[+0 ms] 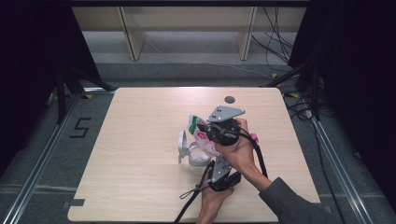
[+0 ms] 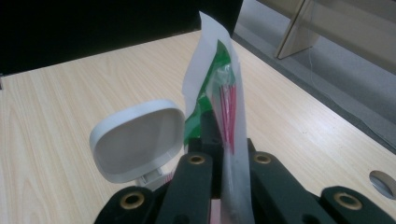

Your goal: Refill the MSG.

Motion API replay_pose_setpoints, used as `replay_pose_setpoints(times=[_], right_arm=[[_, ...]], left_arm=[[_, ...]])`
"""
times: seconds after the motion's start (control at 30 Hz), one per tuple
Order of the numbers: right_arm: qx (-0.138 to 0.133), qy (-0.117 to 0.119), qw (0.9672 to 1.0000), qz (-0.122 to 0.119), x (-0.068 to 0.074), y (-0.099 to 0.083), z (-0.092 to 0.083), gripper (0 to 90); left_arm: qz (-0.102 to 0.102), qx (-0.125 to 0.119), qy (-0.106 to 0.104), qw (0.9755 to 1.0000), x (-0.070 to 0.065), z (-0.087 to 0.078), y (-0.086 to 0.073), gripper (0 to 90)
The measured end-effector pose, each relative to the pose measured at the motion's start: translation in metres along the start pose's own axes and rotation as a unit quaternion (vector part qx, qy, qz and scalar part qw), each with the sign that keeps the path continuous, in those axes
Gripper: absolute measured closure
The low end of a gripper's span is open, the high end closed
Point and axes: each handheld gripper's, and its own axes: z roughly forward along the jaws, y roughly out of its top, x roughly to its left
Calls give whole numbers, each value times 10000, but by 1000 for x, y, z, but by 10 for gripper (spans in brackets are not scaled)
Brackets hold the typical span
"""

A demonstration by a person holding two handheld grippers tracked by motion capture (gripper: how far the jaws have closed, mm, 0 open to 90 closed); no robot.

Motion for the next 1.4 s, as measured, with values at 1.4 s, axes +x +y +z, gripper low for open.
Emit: replay_pose_setpoints(times=[1.4], right_arm=[[-47,-35,9999,-97,4,1,3,900]], left_arm=[[15,17,2,10000,1,-1,0,709]])
